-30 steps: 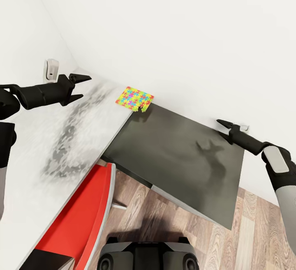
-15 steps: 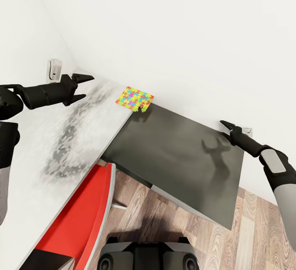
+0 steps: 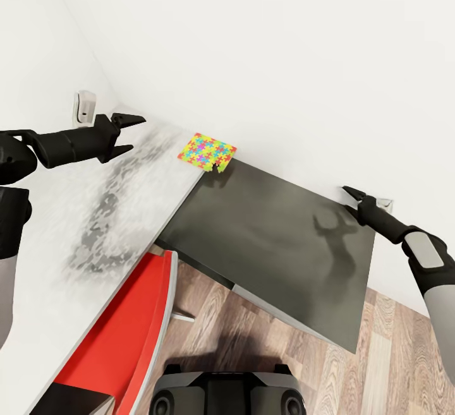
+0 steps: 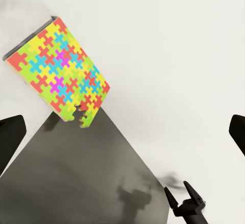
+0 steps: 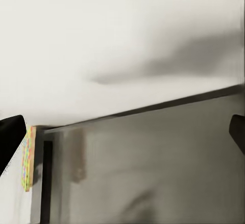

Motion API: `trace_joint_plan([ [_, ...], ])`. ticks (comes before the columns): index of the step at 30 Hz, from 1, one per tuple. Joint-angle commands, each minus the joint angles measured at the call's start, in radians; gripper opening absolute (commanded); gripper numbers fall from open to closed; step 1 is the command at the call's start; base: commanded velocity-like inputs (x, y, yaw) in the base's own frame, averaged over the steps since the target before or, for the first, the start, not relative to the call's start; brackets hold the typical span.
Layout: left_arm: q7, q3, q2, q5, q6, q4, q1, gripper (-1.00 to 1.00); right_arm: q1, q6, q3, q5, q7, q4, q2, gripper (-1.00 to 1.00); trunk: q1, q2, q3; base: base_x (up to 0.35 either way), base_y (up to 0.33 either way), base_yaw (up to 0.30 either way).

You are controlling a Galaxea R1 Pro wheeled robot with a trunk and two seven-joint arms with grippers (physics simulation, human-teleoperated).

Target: Put all the toys in the child's room - the three board games (two on the bed and one on the table), the two jigsaw puzzles on the table, and the tennis ball on the table - inside the toy box on the table in the child's room.

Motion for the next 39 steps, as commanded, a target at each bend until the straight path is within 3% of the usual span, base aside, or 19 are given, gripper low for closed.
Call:
trace_joint_plan([
  [1, 0.01, -0.001, 0.0, 0.01, -0.001, -0.001, -0.001, 1.0, 0.0, 0.014, -0.006, -0.006, 0.001, -0.001, 0.0, 1.0, 0.001, -0.002, -0.001, 0.0, 0.0, 0.0],
  [6, 0.01, -0.002, 0.0, 0.01, -0.001, -0.001, -0.001, 1.0, 0.003, 0.037, -0.012, -0.01, 0.028, -0.008, 0.001, 1.0, 0.001, -0.002, -0.001, 0.0, 0.0, 0.0],
  [14, 0.011, -0.002, 0.0, 0.01, -0.001, -0.001, 0.0, 1.0, 0.013, 0.062, -0.012, -0.002, 0.151, -0.018, 0.004, 1.0, 0.001, -0.002, -0.001, 0.0, 0.0, 0.014],
  [29, 0.01, -0.002, -0.002, 0.01, -0.001, 0.0, 0.0, 1.0, 0.016, 0.069, -0.012, 0.004, 0.189, -0.02, 0.002, 1.0, 0.001, -0.002, 0.002, 0.0, 0.0, 0.181],
  [39, 0.01, -0.003, -0.004, 0.009, -0.001, 0.0, 0.0, 1.0, 0.016, 0.072, -0.012, 0.004, 0.196, -0.02, -0.001, 1.0, 0.001, -0.002, 0.002, 0.0, 0.0, 0.049],
])
